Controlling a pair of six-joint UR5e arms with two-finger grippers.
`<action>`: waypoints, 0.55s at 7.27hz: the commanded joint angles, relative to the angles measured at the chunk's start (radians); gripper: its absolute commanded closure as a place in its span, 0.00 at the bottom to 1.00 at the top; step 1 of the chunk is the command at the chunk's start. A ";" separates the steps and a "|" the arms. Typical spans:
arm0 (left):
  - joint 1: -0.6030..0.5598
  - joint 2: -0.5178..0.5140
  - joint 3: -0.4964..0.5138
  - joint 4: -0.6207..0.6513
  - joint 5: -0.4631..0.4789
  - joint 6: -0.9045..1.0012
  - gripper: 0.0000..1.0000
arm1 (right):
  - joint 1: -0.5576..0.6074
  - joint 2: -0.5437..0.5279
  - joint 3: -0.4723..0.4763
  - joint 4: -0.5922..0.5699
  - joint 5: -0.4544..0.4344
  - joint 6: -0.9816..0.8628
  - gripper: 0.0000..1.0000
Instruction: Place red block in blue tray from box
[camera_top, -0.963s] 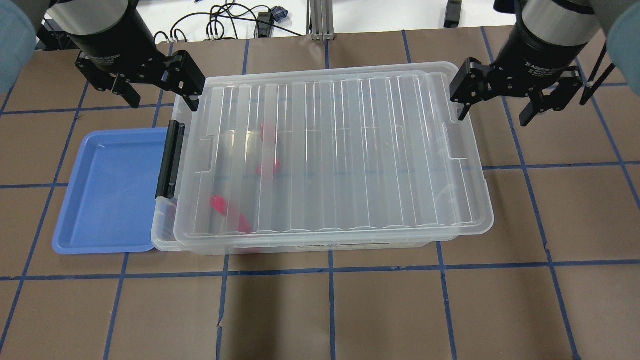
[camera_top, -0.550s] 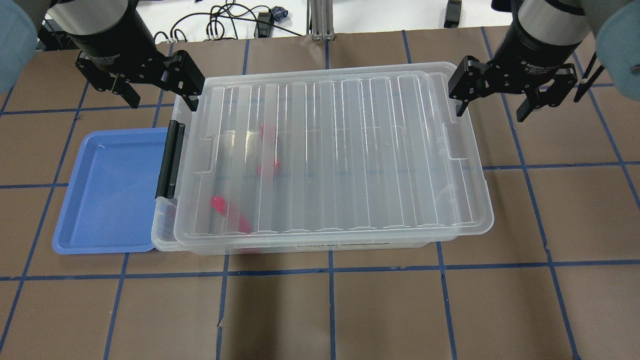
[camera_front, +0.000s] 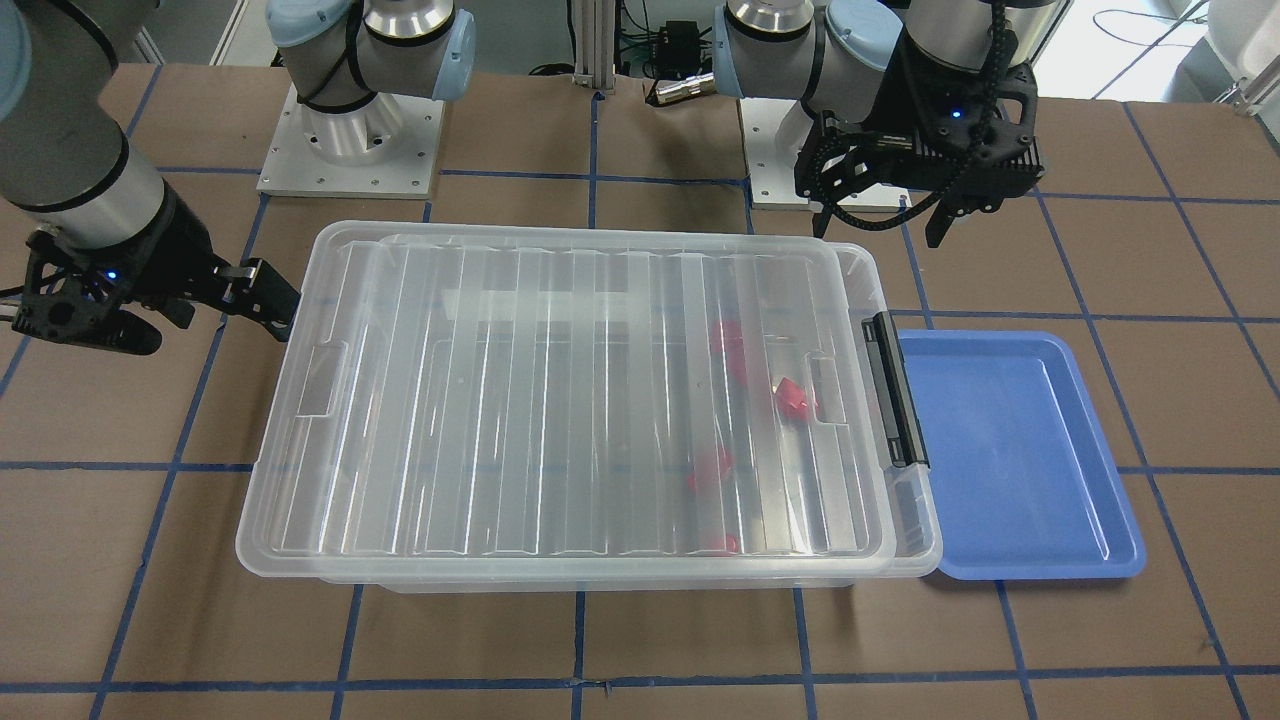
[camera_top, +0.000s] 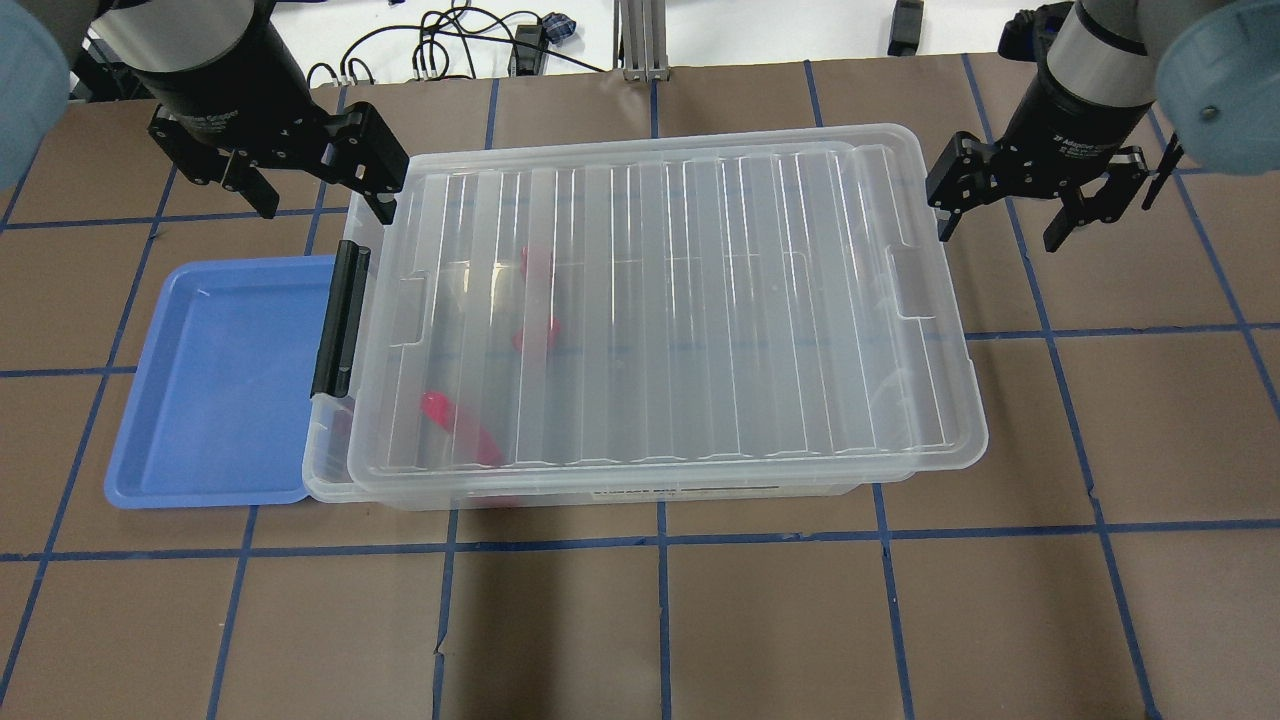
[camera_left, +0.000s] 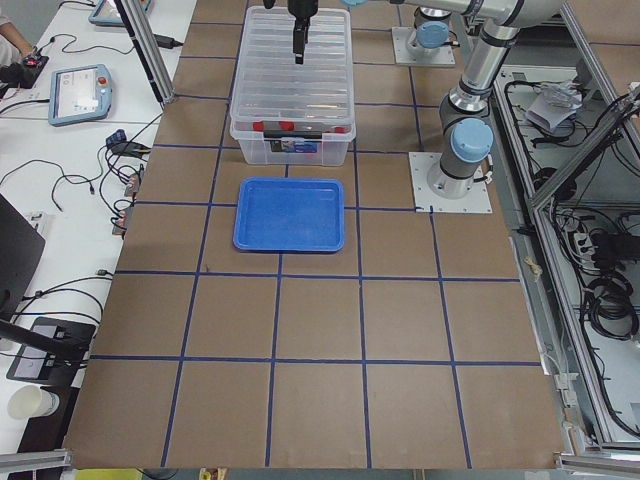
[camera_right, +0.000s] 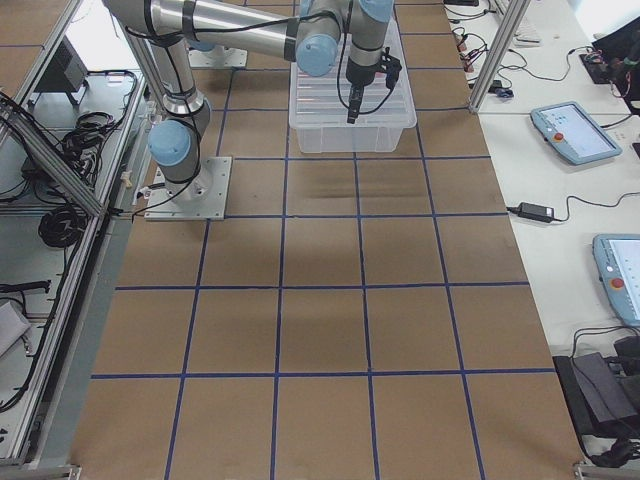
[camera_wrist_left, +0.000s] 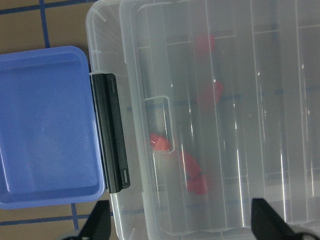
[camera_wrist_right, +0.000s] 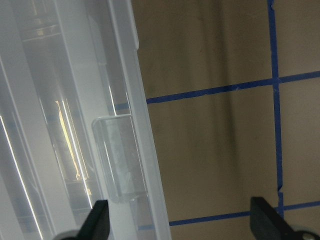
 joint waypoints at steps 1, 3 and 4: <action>-0.001 0.004 -0.007 0.000 0.002 0.001 0.00 | -0.003 0.040 0.021 -0.044 0.006 -0.019 0.00; -0.001 0.006 -0.009 0.000 0.000 0.001 0.00 | -0.003 0.072 0.026 -0.065 0.006 -0.020 0.00; -0.001 0.006 -0.012 0.000 0.003 0.001 0.00 | -0.003 0.087 0.026 -0.074 0.006 -0.022 0.00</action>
